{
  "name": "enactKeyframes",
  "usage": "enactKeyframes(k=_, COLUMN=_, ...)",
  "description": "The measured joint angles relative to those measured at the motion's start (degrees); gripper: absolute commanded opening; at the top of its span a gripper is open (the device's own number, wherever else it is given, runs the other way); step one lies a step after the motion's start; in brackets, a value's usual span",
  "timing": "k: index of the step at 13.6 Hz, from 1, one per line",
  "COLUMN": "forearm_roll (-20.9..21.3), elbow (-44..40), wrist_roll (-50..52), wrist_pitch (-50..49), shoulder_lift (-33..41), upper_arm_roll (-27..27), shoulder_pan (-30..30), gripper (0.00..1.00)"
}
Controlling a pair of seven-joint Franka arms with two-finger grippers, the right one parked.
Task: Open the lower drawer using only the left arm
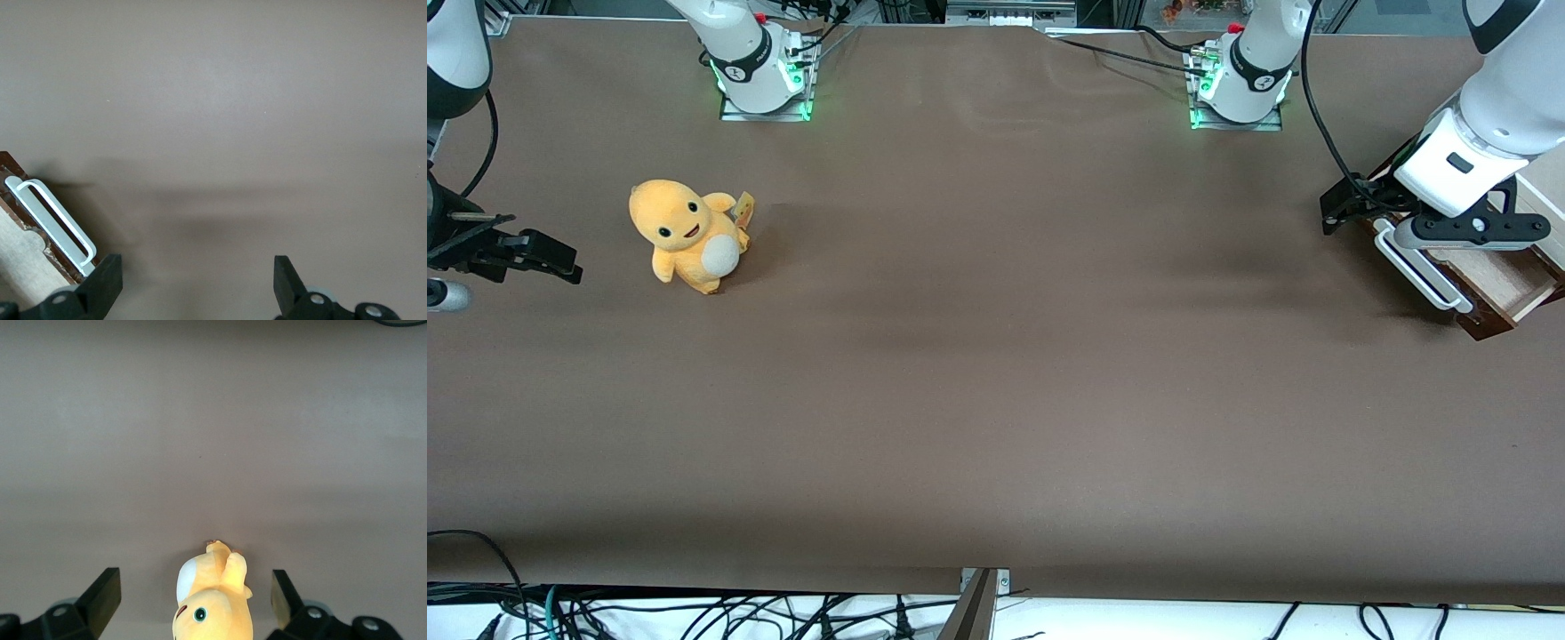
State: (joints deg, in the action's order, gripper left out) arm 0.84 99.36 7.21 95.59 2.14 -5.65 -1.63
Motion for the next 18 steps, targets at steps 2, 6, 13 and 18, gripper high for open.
enactKeyframes(k=2, forearm_roll=0.0, elbow=-0.1, wrist_roll=-0.1, wrist_pitch=0.0, shoulder_lift=-0.1, upper_arm_roll=0.1, shoulder_pan=-0.1, gripper=1.00)
enactKeyframes(k=6, forearm_roll=0.0, elbow=-0.2, wrist_roll=-0.3, wrist_pitch=0.0, shoulder_lift=-0.1, upper_arm_roll=0.1, shoulder_pan=-0.2, gripper=1.00)
enactKeyframes(k=13, forearm_roll=-3.3, elbow=-0.4, wrist_roll=-0.4, wrist_pitch=0.0, shoulder_lift=-0.7, upper_arm_roll=4.4, shoulder_pan=-2.6, gripper=1.00)
enactKeyframes(k=18, forearm_roll=-3.3, elbow=-0.9, wrist_roll=-0.7, wrist_pitch=-0.1, shoulder_lift=-1.0, upper_arm_roll=4.8, shoulder_pan=-2.8, gripper=1.00)
